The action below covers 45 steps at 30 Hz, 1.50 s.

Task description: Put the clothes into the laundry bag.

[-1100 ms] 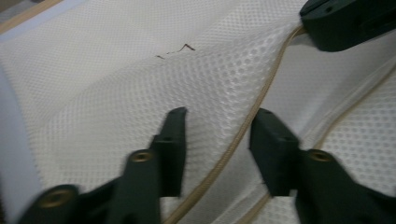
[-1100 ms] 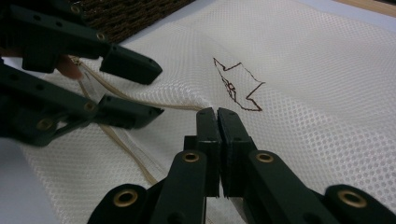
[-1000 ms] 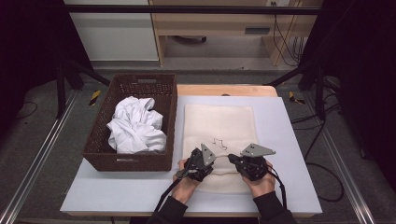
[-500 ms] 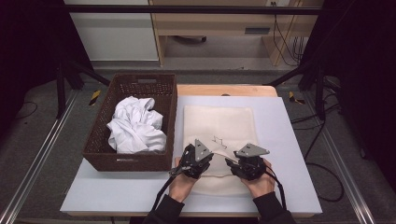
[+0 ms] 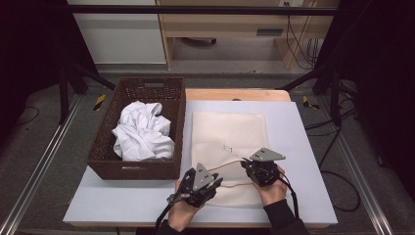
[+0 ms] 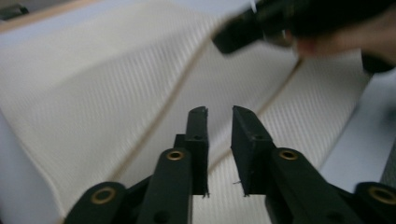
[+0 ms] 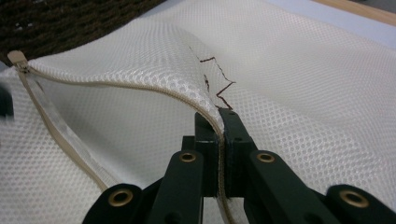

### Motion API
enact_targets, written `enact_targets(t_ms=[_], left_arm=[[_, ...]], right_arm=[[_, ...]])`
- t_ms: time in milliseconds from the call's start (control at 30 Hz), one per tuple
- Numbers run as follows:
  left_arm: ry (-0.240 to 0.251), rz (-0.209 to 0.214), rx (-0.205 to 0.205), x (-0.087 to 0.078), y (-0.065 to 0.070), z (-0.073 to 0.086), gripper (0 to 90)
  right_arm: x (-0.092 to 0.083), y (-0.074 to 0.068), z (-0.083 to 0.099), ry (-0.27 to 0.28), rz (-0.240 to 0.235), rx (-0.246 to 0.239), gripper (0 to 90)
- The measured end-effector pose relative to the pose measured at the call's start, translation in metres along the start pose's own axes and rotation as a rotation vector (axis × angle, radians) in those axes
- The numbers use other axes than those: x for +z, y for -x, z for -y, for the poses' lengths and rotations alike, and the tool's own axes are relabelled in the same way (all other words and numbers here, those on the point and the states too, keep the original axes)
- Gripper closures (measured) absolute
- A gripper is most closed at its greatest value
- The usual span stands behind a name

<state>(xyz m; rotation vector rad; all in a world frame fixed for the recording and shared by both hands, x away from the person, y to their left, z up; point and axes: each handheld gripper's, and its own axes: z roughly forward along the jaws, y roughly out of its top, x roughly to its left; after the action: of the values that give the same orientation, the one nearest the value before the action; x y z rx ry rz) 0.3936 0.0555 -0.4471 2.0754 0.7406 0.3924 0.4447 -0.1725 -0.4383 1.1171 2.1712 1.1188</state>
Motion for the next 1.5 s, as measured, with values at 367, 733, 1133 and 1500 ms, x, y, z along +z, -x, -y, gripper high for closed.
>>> enact_targets(t_ms=[367, 733, 1133, 1500], left_arm=[[-0.099, 0.004, -0.058, 0.023, -0.003, 0.03, 87.6], [-0.03, 0.005, -0.066, 0.01, 0.0, 0.024, 67.3], [0.124, -0.118, -0.022, -0.054, -0.03, -0.032, 38.1], [0.159, -0.329, -0.109, -0.117, -0.136, -0.072, 31.7]], right_arm=[[-0.018, 0.0, -0.013, 0.115, 0.015, 0.008, 87.0], [-0.03, 0.001, -0.015, 0.182, 0.0, 0.009, 86.6], [-0.028, 0.003, -0.01, 0.163, 0.004, 0.021, 86.5], [-0.029, 0.005, -0.009, 0.158, 0.003, 0.024, 86.5]])
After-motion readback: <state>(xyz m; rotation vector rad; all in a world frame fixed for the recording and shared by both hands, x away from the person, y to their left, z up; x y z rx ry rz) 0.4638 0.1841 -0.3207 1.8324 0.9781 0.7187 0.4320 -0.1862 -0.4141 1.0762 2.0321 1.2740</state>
